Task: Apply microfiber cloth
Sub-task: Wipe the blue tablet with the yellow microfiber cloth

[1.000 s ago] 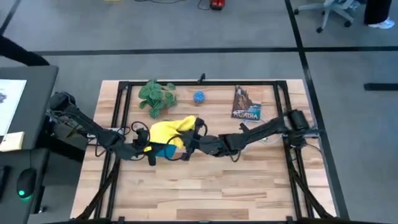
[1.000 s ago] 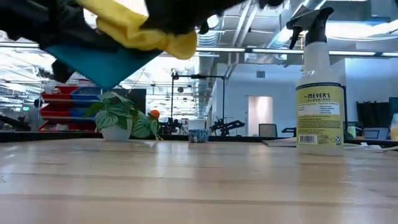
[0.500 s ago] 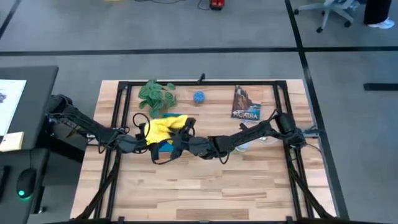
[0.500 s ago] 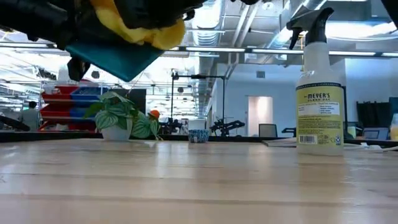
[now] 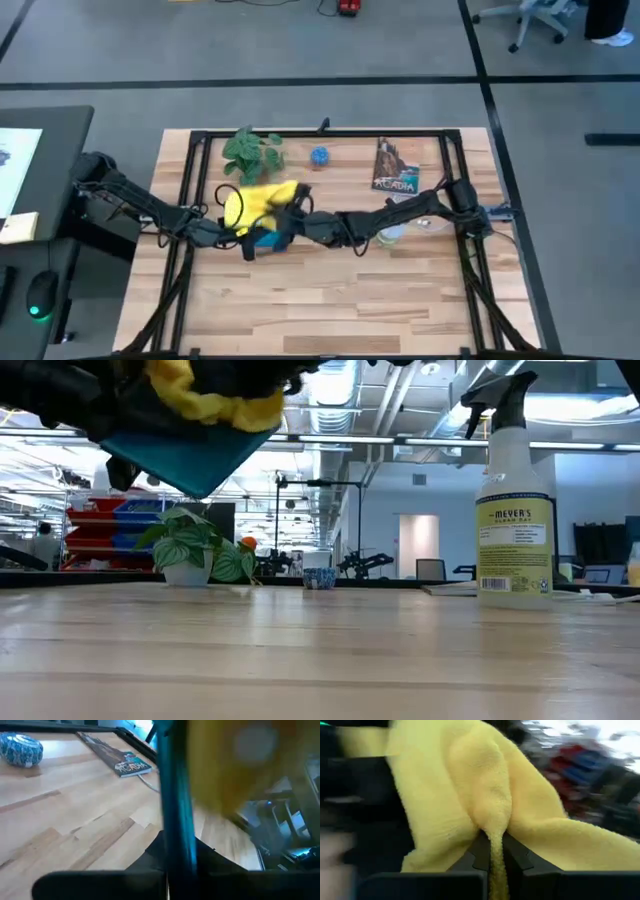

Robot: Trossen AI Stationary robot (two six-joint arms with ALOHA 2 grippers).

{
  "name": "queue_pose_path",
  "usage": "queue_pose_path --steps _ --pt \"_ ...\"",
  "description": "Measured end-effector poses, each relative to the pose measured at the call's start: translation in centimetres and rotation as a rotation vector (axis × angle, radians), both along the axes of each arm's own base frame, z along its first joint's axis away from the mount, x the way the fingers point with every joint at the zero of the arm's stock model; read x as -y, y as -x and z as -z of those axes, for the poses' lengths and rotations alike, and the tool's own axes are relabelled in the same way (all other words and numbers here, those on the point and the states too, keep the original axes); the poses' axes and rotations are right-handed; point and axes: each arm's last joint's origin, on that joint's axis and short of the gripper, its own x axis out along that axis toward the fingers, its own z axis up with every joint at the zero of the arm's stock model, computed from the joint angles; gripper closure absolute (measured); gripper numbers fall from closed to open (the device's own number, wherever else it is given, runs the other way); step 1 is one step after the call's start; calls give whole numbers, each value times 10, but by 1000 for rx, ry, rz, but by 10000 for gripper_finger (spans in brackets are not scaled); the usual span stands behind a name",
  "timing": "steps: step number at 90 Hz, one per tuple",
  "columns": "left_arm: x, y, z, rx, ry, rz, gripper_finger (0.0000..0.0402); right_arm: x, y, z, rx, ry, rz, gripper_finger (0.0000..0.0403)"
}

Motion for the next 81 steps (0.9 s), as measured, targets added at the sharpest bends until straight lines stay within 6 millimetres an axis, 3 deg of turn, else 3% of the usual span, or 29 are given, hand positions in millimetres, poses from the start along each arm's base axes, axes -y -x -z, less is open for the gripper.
queue_pose_path --steps 11,33,44,60,81 --pt "0 0 -2 17 -13 -8 392 -1 1 2 -35 18 -1 400" --pt "-1 0 -2 23 -2 -34 392 7 6 -7 -52 201 323 400" --pt "-1 0 -2 17 -6 -34 392 3 8 -7 -84 227 363 400" --pt "-3 0 -2 19 -30 -86 392 -10 16 12 -173 161 384 400" --pt "-4 0 -10 77 -70 -147 392 -20 18 22 -134 -28 292 401"
